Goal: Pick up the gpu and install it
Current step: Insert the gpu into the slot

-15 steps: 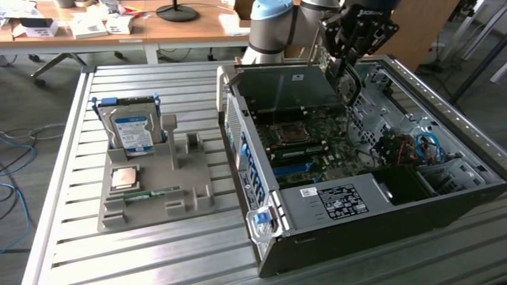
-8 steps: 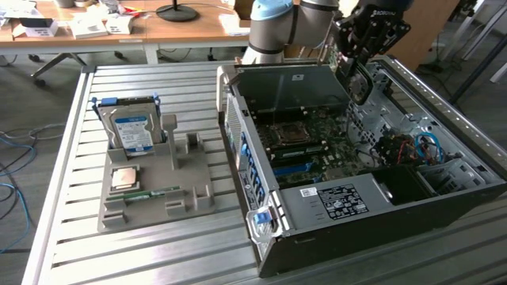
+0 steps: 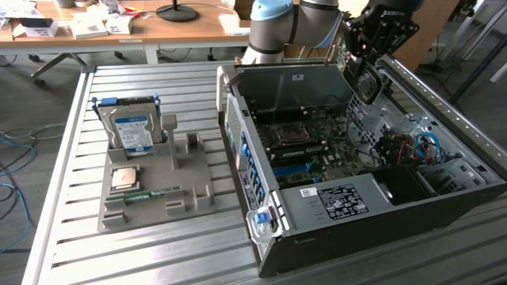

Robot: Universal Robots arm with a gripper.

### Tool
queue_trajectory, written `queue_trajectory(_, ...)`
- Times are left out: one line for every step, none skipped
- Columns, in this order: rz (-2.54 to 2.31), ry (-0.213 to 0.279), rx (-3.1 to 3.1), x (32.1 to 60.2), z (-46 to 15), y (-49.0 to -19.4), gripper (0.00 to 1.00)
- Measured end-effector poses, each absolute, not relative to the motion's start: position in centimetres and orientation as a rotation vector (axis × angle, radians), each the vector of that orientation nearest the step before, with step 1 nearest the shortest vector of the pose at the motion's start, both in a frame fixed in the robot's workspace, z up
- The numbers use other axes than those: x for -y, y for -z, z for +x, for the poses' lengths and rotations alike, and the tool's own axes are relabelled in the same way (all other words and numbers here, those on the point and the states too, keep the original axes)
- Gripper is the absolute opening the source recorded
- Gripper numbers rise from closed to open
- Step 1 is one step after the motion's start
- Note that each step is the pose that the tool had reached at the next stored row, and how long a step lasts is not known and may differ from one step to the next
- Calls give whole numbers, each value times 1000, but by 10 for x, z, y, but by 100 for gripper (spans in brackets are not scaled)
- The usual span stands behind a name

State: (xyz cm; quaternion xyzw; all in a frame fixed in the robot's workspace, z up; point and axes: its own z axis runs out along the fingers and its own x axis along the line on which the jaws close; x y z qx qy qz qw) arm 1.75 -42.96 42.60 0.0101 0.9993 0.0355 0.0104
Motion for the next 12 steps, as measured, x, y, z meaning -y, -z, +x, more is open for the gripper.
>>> queue_trajectory(31,-111,-3119,430,18,-426,27)
queue_trajectory(31,-111,-3119,430,18,-426,27)
queue_trajectory(31,-111,-3119,430,18,-426,27)
queue_trajectory(31,-111,-3119,430,18,-426,27)
queue_trajectory(31,-111,-3119,430,18,-426,27)
queue_trajectory(31,-111,-3119,430,18,-426,27)
queue_trajectory(31,-111,-3119,430,18,-426,27)
queue_trajectory(31,-111,-3119,430,18,-426,27)
queue_trajectory(31,-111,-3119,430,18,-426,27)
queue_trajectory(31,-111,-3119,430,18,-426,27)
queue_trajectory(31,-111,-3119,430,18,-426,27)
queue_trajectory(31,-111,-3119,430,18,-426,27)
